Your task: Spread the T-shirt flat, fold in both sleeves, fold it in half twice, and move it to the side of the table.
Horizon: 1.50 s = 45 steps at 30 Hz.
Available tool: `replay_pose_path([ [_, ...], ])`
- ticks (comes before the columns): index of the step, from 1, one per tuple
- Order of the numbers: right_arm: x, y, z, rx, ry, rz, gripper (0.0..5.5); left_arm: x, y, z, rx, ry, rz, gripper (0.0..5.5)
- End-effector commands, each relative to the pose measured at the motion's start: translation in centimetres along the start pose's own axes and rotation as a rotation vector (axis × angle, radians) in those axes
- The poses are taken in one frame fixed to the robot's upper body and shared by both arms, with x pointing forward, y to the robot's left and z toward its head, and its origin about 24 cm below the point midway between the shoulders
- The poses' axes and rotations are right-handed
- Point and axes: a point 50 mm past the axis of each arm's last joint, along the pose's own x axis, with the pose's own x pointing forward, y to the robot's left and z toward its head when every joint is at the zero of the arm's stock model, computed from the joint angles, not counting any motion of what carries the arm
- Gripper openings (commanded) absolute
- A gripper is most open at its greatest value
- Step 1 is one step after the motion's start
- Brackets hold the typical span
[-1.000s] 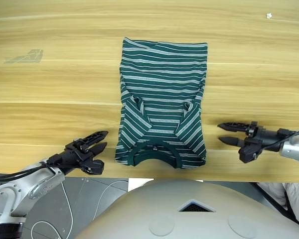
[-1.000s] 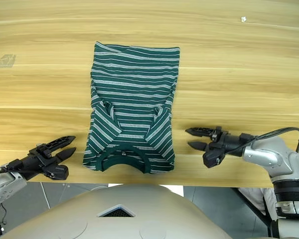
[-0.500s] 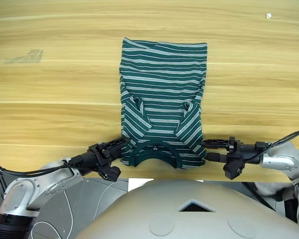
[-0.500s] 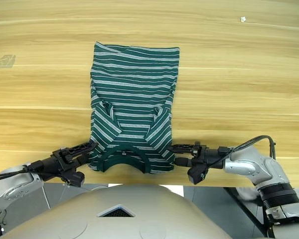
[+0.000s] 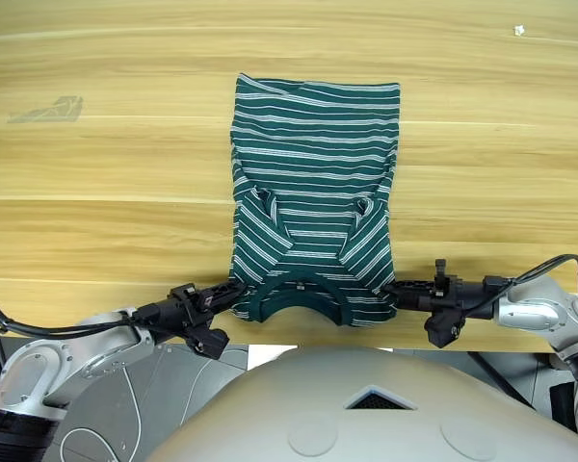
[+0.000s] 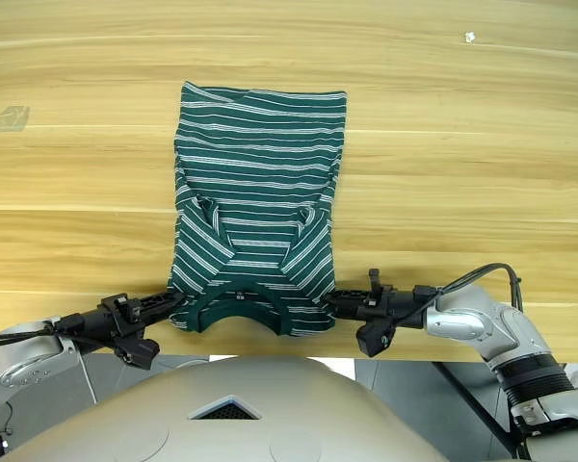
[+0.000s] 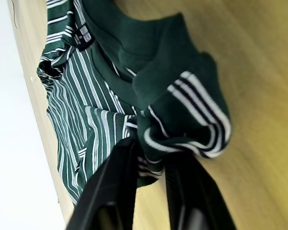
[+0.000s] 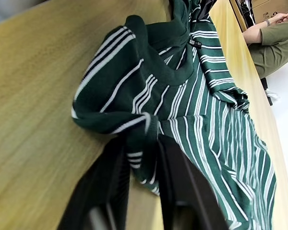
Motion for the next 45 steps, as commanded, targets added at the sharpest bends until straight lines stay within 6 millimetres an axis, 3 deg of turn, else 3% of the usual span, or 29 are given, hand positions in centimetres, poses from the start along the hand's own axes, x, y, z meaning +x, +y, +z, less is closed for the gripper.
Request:
replay_pose_path([
  [1, -0.3, 0.0, -0.3, 0.041, 0.022, 0.010, 0.20, -0.3, -1.2, -0.7, 0.004, 0.035, -0.114, 0.20],
  [6, -0.6, -0.6, -0.5, 0.176, 0.045, -0.009, 0.00, -0.6, -1.1, -0.9, -0.054, 0.044, -0.104, 0.01],
  [11, -1.8, -2.1, -0.3, 0.564, 0.016, -0.017, 0.00, -0.8, 0.1, -0.4, -0.219, 0.010, -0.030, 0.01],
  [16, -3.8, -5.0, 1.2, 0.886, -0.126, 0.012, 0.00, -2.5, 2.3, 0.6, -0.635, -0.069, -0.038, 0.01],
  [21, -5.8, -7.2, 2.9, 0.964, -0.204, 0.053, 0.00, -6.1, 3.7, 0.4, -0.833, -0.112, -0.172, 0.01],
  [26, -6.3, -7.8, 4.0, 0.987, -0.257, 0.078, 0.00, -8.8, 8.1, -0.2, -0.825, -0.168, -0.036, 0.01],
  [31, -6.9, -9.0, 5.0, 0.979, -0.333, 0.054, 0.00, -9.9, 10.3, 0.2, -0.835, -0.240, 0.028, 0.01],
  [40, -7.6, -9.0, 7.4, 0.977, -0.410, 0.057, 0.00, -9.6, 9.1, 3.5, -0.874, -0.344, -0.042, 0.01],
  [43, -7.8, -9.2, 7.8, 0.975, -0.426, 0.055, 0.00, -9.8, 9.4, 3.7, -0.866, -0.354, -0.039, 0.01],
  [45, -7.8, -9.2, 7.0, 0.973, -0.378, 0.049, 0.00, -9.7, 9.5, 3.0, -0.869, -0.333, -0.026, 0.01],
])
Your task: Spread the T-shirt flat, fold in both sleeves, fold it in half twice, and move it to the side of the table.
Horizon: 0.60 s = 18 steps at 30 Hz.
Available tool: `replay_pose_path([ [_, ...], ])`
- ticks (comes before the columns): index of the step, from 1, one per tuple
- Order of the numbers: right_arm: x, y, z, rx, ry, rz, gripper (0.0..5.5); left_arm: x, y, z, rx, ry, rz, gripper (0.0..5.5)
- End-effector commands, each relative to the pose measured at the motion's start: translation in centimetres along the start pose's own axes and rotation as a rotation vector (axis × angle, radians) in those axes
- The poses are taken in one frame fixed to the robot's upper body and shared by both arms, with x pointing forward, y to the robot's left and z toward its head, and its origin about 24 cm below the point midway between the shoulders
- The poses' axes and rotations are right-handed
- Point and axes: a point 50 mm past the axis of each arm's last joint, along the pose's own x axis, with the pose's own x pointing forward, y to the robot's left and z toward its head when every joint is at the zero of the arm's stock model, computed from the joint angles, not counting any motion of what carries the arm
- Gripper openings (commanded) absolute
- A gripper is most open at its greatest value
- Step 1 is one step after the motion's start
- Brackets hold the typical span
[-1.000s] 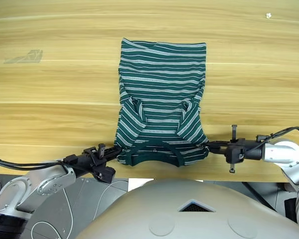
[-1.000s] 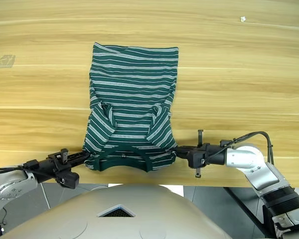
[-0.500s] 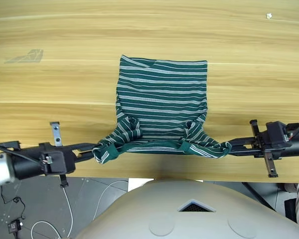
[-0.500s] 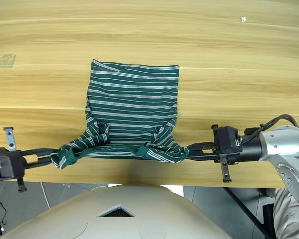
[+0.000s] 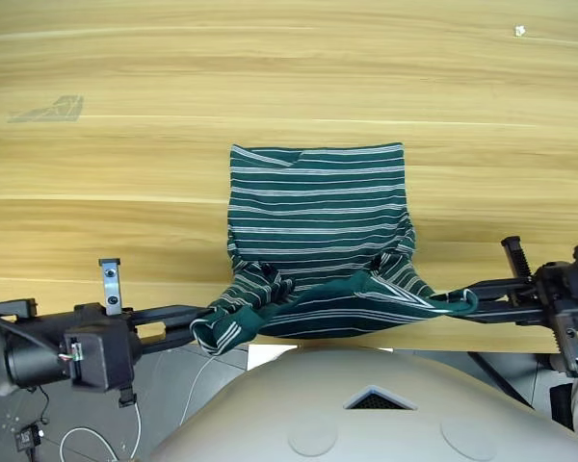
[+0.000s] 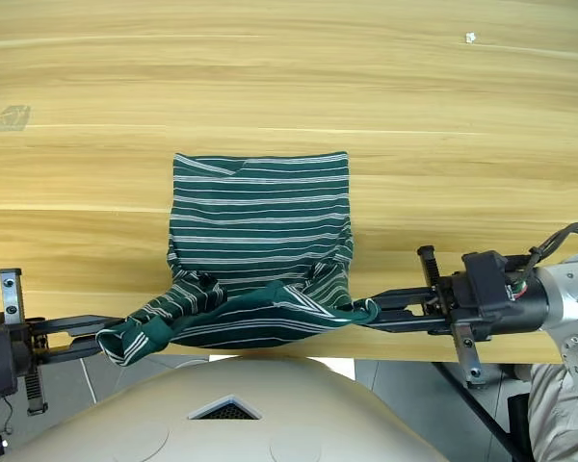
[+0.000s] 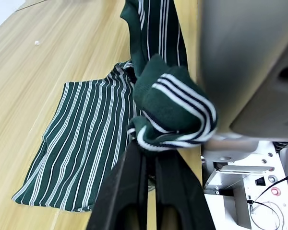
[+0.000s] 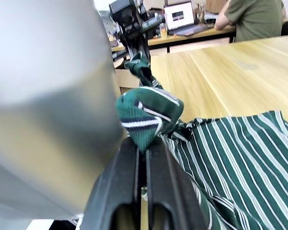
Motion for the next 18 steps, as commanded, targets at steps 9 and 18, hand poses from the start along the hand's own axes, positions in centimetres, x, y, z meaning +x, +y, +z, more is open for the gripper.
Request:
replay_pose_path([
  [9, -1.2, -7.9, -2.7, -0.212, 0.300, -0.222, 0.00, 1.2, 9.0, -4.8, 0.113, 0.162, 0.411, 0.01],
  [18, -0.7, -15.4, -3.0, -0.327, 0.339, -0.389, 0.00, 6.2, 12.5, -8.5, 0.072, 0.187, 0.501, 0.01],
])
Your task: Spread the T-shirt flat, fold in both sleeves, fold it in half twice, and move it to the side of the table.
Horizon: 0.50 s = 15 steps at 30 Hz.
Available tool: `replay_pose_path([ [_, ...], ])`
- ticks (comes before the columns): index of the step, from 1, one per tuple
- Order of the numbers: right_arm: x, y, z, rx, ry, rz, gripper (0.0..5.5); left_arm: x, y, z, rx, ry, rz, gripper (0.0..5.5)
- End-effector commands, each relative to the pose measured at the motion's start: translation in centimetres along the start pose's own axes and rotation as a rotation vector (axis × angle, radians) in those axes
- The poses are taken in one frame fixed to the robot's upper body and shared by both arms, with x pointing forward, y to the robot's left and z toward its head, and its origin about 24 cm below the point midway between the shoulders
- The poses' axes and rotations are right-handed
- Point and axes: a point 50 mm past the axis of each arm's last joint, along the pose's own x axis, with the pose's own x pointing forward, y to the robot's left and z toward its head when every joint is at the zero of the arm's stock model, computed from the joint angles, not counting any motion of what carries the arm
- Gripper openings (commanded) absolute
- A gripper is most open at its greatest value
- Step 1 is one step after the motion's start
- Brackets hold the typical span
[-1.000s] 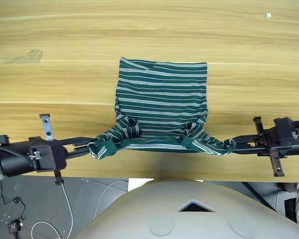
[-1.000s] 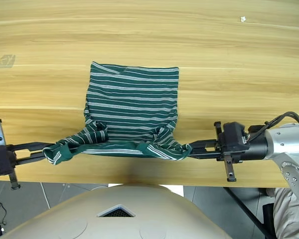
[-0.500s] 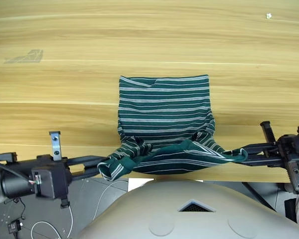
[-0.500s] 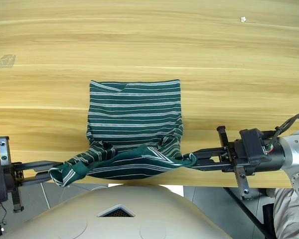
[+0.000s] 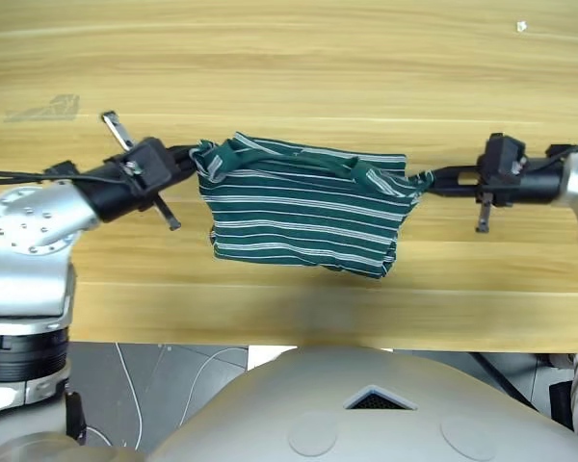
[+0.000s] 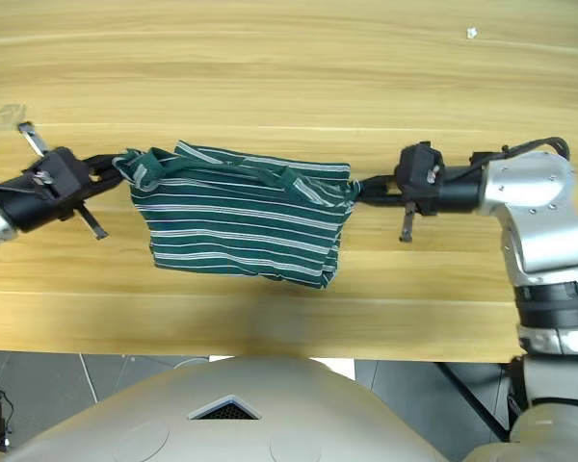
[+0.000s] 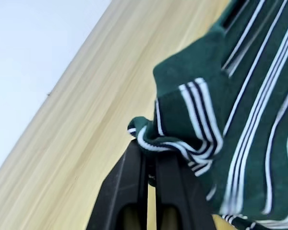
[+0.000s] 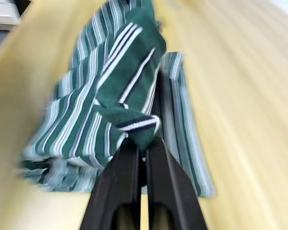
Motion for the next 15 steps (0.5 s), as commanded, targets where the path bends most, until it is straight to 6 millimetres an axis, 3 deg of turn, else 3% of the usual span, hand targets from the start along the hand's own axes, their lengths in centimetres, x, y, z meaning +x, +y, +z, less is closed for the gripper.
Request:
replay_pose_path([
  [1, 0.9, -1.5, -0.8, -0.016, 0.022, -0.044, 0.00, 2.0, -0.9, -1.4, -0.017, 0.044, -0.033, 0.01],
  [4, 1.4, -1.7, -1.5, -0.016, 0.029, -0.046, 0.00, 3.1, -1.2, -2.2, -0.033, 0.064, -0.033, 0.01],
  [10, 1.9, -2.0, -2.1, -0.010, 0.025, -0.054, 0.00, 4.4, 0.2, -2.8, -0.074, 0.061, 0.067, 0.01],
  [13, 2.3, -2.6, -2.0, 0.003, -0.009, -0.103, 0.00, 4.7, 0.9, -2.9, -0.092, 0.040, 0.133, 0.72],
  [15, 2.7, -3.1, -2.0, 0.059, -0.053, -0.154, 0.51, 4.9, 1.3, -2.9, -0.115, 0.029, 0.176, 1.09],
])
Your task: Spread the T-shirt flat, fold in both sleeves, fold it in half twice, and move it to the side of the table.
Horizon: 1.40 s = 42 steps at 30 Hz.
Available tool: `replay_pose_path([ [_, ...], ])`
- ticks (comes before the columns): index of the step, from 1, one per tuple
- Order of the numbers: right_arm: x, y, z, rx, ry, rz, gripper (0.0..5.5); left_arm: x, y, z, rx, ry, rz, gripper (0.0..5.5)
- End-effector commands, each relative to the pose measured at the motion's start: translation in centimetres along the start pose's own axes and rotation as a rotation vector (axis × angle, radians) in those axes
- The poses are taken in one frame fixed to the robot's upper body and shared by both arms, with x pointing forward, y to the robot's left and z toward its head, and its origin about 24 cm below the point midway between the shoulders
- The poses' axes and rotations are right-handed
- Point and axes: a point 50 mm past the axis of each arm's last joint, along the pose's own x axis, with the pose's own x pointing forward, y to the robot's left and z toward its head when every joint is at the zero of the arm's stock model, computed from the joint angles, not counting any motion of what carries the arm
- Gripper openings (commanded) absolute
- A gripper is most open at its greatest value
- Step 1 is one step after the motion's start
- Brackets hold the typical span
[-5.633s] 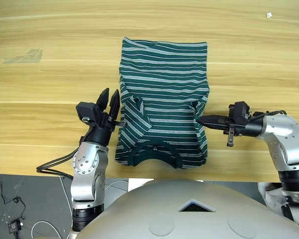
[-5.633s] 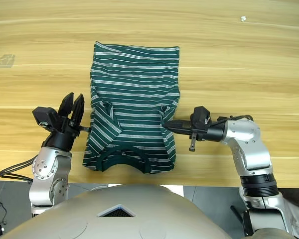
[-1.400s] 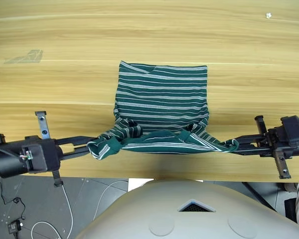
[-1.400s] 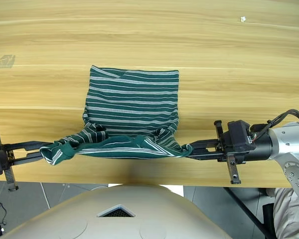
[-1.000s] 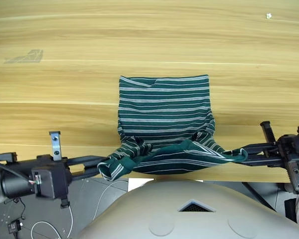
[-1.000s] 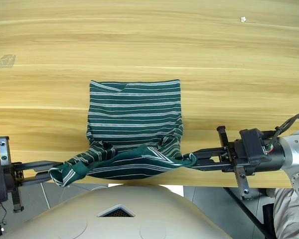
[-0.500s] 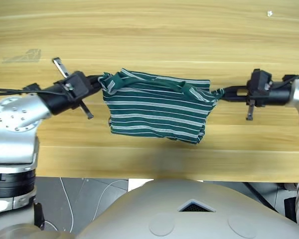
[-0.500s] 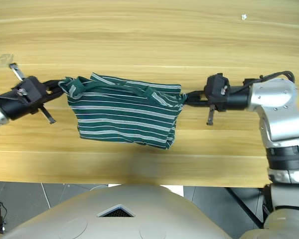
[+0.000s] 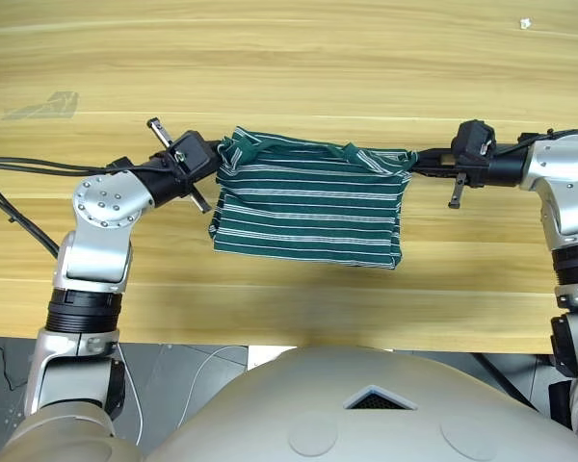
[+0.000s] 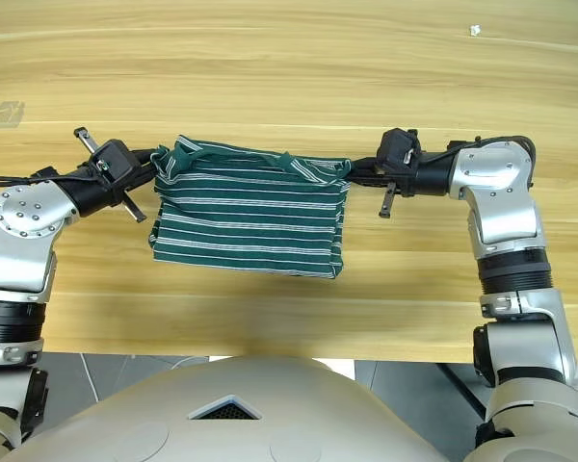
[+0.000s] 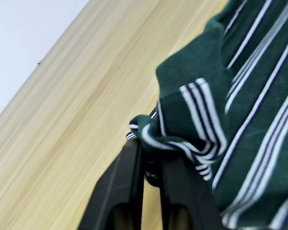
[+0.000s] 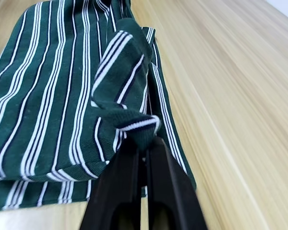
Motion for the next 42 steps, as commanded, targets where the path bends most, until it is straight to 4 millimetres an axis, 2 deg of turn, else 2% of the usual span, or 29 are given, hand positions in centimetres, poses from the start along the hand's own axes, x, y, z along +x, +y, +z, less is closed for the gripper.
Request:
replay_pose_path([
  [1, 0.6, -1.3, 0.6, 0.054, -0.064, -0.093, 0.71, 0.3, 1.1, 0.2, -0.018, -0.018, 0.082, 1.28],
  [6, 1.0, -1.1, -0.8, 0.106, -0.030, -0.124, 1.61, 0.5, 0.7, -0.6, -0.039, 0.014, 0.082, 2.04],
  [12, 0.8, -1.4, -2.0, 0.042, 0.036, -0.209, 2.61, 0.3, 0.8, -0.5, -0.072, -0.023, 0.143, 2.94],
  [13, 1.2, -1.3, -1.8, 0.028, 0.020, -0.215, 2.80, 0.2, 0.9, -0.4, -0.082, -0.039, 0.172, 3.10],
  [15, 2.6, -0.7, -1.2, -0.034, -0.025, -0.194, 2.83, 0.0, 1.1, 0.2, -0.084, -0.077, 0.226, 3.21],
  [19, 6.3, 0.3, -0.9, -0.295, 0.032, -0.148, 2.83, 0.1, 0.3, 1.2, -0.148, -0.153, 0.275, 3.21],
  [21, 7.5, 0.6, -1.6, -0.391, 0.110, -0.106, 2.83, 0.3, -0.4, 1.2, -0.154, -0.159, 0.254, 3.21],
  [23, 7.9, 0.4, -3.4, -0.477, 0.257, -0.074, 2.83, 0.0, -1.2, 1.3, -0.138, -0.172, 0.214, 3.21],
  [28, 7.0, -1.6, -5.9, -0.517, 0.491, -0.173, 2.83, -0.4, -2.3, 1.2, -0.128, -0.177, 0.171, 3.21],
  [31, 4.3, -3.3, -7.0, -0.504, 0.626, -0.290, 2.83, -0.1, -2.8, 1.4, -0.127, -0.185, 0.151, 3.21],
  [33, 2.5, -3.7, -7.6, -0.513, 0.681, -0.295, 2.83, -0.1, -2.9, 1.4, -0.129, -0.187, 0.151, 3.21],
  [34, 1.8, -3.4, -7.9, -0.530, 0.678, -0.254, 2.83, -0.2, -3.0, 1.5, -0.128, -0.187, 0.150, 3.21],
  [35, 1.4, -2.2, -8.4, -0.509, 0.655, -0.163, 2.83, -0.2, -3.3, 1.4, -0.131, -0.187, 0.149, 3.21],
  [36, 1.1, -0.9, -8.8, -0.501, 0.620, -0.059, 2.83, -0.2, -3.5, 1.4, -0.133, -0.186, 0.149, 3.21],
  [37, 0.9, 1.4, -8.7, -0.489, 0.551, 0.057, 2.83, -0.1, -4.0, 1.5, -0.129, -0.193, 0.140, 3.21],
  [40, -0.4, 7.3, -7.6, -0.446, 0.418, 0.281, 2.83, 0.1, -4.8, 2.1, -0.126, -0.221, 0.115, 3.21],
  [42, -1.6, 9.5, -6.3, -0.421, 0.381, 0.349, 2.83, 0.0, -4.8, 2.3, -0.129, -0.227, 0.119, 3.21],
])
